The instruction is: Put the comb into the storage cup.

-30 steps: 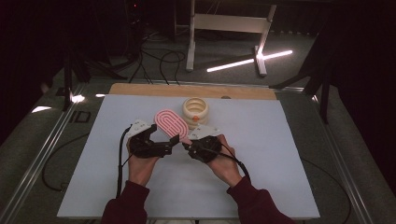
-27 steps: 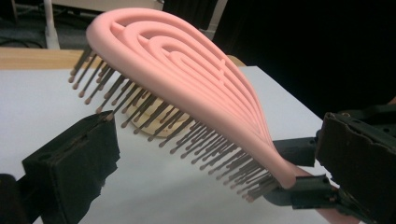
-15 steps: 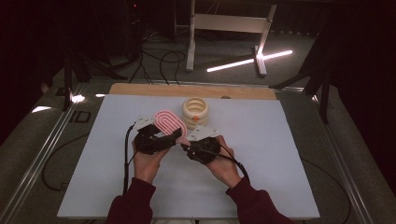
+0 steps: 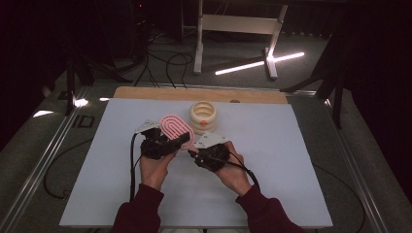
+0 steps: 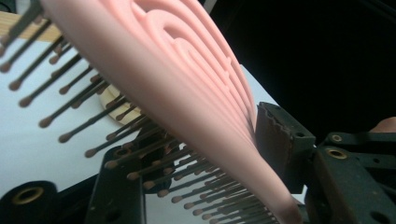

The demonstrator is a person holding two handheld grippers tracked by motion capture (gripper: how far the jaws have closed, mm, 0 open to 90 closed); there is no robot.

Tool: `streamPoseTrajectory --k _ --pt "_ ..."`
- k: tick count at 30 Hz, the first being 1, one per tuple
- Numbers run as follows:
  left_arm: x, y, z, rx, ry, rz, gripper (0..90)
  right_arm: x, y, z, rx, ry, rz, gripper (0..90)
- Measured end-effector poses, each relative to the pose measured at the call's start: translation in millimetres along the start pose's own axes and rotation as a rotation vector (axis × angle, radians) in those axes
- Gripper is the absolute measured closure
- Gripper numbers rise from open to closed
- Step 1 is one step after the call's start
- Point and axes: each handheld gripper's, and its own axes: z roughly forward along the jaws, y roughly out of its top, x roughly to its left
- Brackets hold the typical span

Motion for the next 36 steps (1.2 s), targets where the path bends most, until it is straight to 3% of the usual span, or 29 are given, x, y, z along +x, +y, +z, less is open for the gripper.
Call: streamPoseTrajectory --k 10,19,25,36 --pt "-10.7 2.3 -2.3 -0.017 -0.027 0.041 61.4 0.9 -0.2 6.4 0.004 -0.013 -0.017 70.1" --pt "-19.6 7.2 -4.4 -0.053 -0.055 0.066 63.4 -3.2 0.1 5.5 -0.015 -0.011 0.005 68.7" --pt "-20.6 11.2 -6.4 -0.068 -0.045 0.081 63.7 -11.1 -2.7 3.3 -0.031 0.029 0.066 59.2" --pt "-15.8 16.9 -13.2 -0.097 -0.022 0.073 63.9 -19.5 -12.4 -7.0 -0.078 0.031 0.102 37.8"
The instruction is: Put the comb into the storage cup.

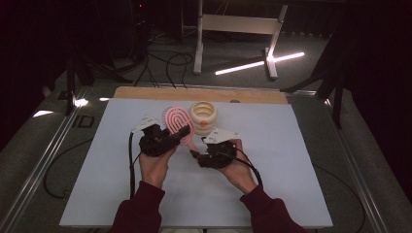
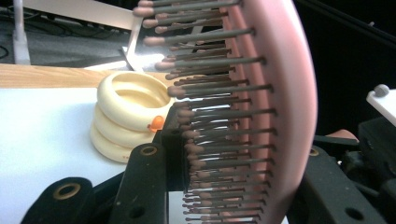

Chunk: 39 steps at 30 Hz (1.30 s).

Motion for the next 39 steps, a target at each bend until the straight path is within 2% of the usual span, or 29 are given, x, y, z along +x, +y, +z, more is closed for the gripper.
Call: streamPoseTrajectory --k 7,8,10,11,18,19,20,22,25,27,29,32,39 --pt "1.2 2.9 -1.3 -0.007 0.0 0.005 64.0 -8.2 -6.5 -8.4 -0.012 -0.018 0.031 31.6" --pt "1.3 3.7 -1.4 -0.008 -0.002 0.008 64.0 -11.7 -9.6 -14.7 -0.022 -0.038 0.052 27.7" --pt "1.3 3.7 -1.4 -0.008 -0.002 0.008 64.0 -12.4 -10.5 -16.8 -0.027 -0.048 0.052 27.7" --pt "1.8 4.9 -1.7 -0.013 -0.001 0.004 64.0 -12.9 -12.0 -20.2 -0.03 -0.068 0.053 22.8" --pt "1.7 9.0 -4.6 -0.022 0.001 0.011 64.1 -16.7 -17.6 -30.7 -0.049 -0.086 0.081 19.1" --pt "1.8 9.5 -4.8 -0.025 0.001 0.01 64.2 -18.1 -19.4 -32.4 -0.052 -0.088 0.073 18.7" --pt "2.1 10.2 -5.2 -0.024 0.0 0.013 64.2 -17.9 -21.0 -33.8 -0.055 -0.095 0.09 17.9" --pt "2.5 10.6 -5.4 -0.026 -0.002 0.014 64.2 -20.0 -25.7 -37.1 -0.054 -0.104 0.084 16.4" --pt "3.7 11.5 -5.5 -0.029 -0.001 0.011 64.2 -20.1 -29.7 -40.2 -0.058 -0.115 0.102 14.6" --pt "5.2 12.0 -5.5 -0.028 0.0 0.006 64.2 -20.0 -34.7 -46.0 -0.068 -0.139 0.114 14.1" --pt "5.8 12.3 -5.6 -0.027 -0.001 0.005 64.2 -21.4 -37.0 -47.9 -0.065 -0.142 0.101 13.7" --pt "7.1 14.0 -5.9 -0.027 0.001 0.004 64.2 -25.0 -47.6 -55.1 -0.073 -0.159 0.116 12.6" --pt "7.1 18.4 -6.2 -0.027 0.006 0.013 64.1 -30.6 -65.8 -65.2 -0.097 -0.16 0.129 10.2"
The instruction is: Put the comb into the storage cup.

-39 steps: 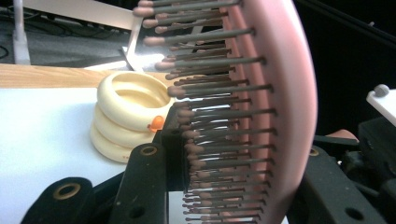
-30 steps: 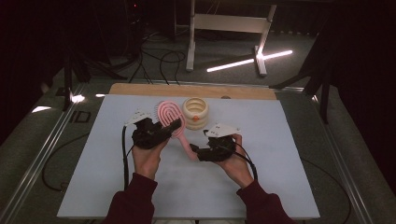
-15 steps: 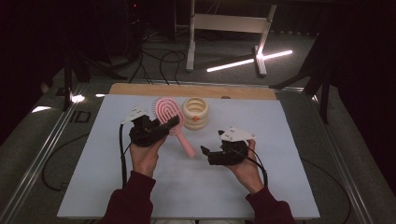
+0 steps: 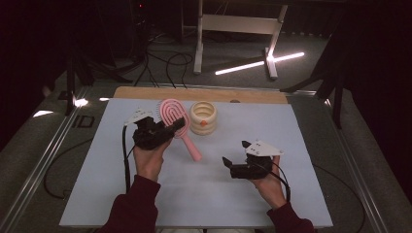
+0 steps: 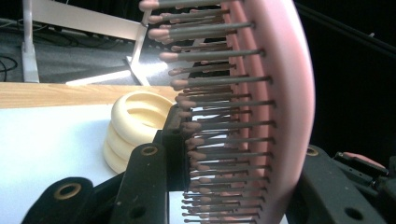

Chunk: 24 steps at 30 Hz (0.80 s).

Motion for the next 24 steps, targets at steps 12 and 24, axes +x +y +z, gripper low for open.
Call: streamPoseTrajectory --k 12,24 --pt "0.9 13.6 -0.5 0.01 0.02 0.044 64.2 -14.3 -21.4 -18.0 -0.046 -0.033 0.012 9.9" --pt "2.8 24.3 -0.2 -0.004 0.013 0.061 64.2 -24.5 -46.2 -40.8 -0.113 -0.072 0.037 10.1"
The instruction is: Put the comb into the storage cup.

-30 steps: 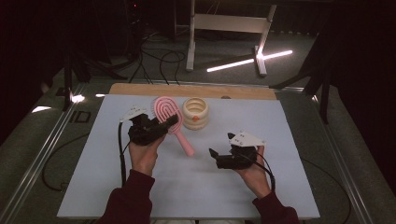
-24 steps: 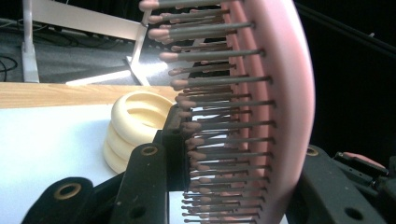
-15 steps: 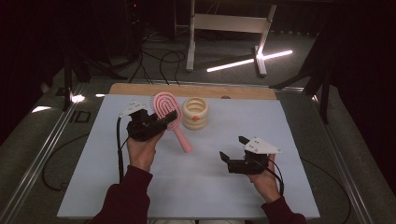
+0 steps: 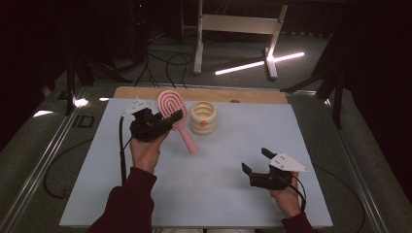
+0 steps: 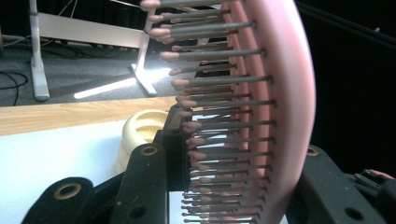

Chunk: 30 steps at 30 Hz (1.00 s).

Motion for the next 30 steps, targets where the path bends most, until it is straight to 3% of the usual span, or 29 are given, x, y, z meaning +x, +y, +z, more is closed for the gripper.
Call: streamPoseTrajectory --k 17,30 --pt "2.5 21.5 4.2 -0.001 -0.003 0.047 64.2 -4.5 -12.6 -5.0 -0.013 -0.013 0.009 10.2" --pt "8.3 32.3 20.0 -0.012 -0.012 0.037 64.2 -13.9 -15.9 -9.1 -0.03 -0.048 0.033 10.3"
